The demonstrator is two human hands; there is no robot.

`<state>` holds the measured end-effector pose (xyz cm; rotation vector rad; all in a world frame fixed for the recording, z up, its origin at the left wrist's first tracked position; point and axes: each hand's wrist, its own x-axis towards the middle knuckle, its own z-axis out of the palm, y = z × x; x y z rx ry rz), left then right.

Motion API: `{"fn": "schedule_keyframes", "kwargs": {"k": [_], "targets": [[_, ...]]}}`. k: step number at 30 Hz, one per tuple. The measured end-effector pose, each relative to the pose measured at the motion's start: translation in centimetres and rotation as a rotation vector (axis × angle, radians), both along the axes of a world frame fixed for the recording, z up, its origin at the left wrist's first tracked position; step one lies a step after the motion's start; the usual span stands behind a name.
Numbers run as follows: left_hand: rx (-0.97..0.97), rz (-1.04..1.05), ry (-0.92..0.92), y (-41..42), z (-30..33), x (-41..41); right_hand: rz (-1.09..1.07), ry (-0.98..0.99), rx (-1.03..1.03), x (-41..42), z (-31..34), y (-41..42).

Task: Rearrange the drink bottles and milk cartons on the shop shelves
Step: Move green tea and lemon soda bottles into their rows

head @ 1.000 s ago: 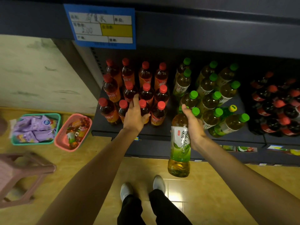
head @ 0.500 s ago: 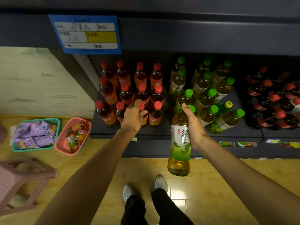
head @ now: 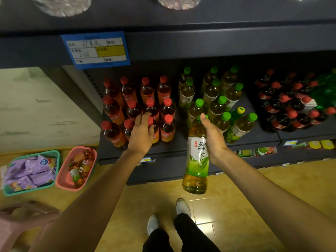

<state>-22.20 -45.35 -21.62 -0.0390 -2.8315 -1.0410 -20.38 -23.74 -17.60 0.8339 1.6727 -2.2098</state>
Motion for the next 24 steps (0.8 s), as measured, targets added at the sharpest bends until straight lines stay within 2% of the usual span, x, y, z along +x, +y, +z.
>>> {"fn": "schedule_keyframes", "kwargs": {"k": [6,10,17,24], "targets": [[0.020,-0.179,0.133,0.1,0.9,1.5,-0.045,0.014,-0.098,2.9,0.9,0.5],[0.035,-0.302,0.189,2.2,1.4,2.4,-0.153,0.046,-0.154,5.1,1.8,1.3],[0.078,-0.457,0.135,8.2,2.8,3.6,-0.299,0.031,-0.126,7.9,3.2,7.1],[0.082,-0.494,0.129,16.8,2.8,2.4,-0.298,0.025,-0.148,7.0,2.8,15.1]]}}
